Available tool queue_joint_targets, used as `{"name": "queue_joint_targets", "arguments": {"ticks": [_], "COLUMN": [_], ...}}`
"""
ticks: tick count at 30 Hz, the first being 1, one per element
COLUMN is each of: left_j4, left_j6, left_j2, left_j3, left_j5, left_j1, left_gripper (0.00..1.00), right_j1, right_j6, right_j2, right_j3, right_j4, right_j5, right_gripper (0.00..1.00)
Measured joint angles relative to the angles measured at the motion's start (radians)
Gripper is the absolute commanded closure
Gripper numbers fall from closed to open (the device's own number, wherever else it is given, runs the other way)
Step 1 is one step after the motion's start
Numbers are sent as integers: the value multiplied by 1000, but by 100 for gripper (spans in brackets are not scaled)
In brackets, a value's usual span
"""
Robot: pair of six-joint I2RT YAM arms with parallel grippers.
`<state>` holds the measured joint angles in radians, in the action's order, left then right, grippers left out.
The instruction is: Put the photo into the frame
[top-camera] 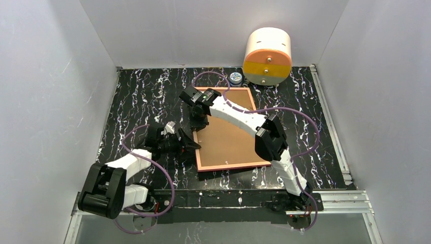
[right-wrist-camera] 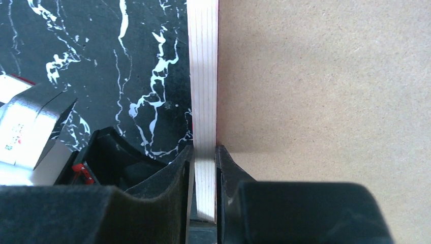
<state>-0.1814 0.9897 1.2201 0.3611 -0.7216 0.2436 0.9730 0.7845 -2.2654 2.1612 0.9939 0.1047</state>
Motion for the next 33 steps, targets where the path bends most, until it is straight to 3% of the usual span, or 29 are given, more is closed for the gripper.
{"name": "queue_joint_targets", "arguments": {"ticks": [5,9,16,18,20,22,33], "left_j4": [-126,-201,-270,-258,-209,-125,560], "left_j6": [60,96,111,106,81,37,-331], "left_j2": [26,33,47,37,26,19,21], "left_j3": [0,8,14,16,37,82,605], "left_j5": [-53,-89,-135,-132,-129,-123,35], "left_j1": [4,8,8,8,8,8,10], "left_gripper": [49,71,97,100,100,100,100], "right_j1": [-2,-5,-24,-26,-29,-33,-159], "right_j6": [19,29,42,48,51,58,81], "right_j2": [6,29,79,83,87,100,332], "right_j3": [-3,-32,-51,-52,-52,-57,-64], "right_j4": [-11,-28,-31,-32,-34,-43,-113], "right_j5": [-36,-53,-78,-84,-85,-86,-164], "right_gripper": [99,99,99,80,63,52,34]}}
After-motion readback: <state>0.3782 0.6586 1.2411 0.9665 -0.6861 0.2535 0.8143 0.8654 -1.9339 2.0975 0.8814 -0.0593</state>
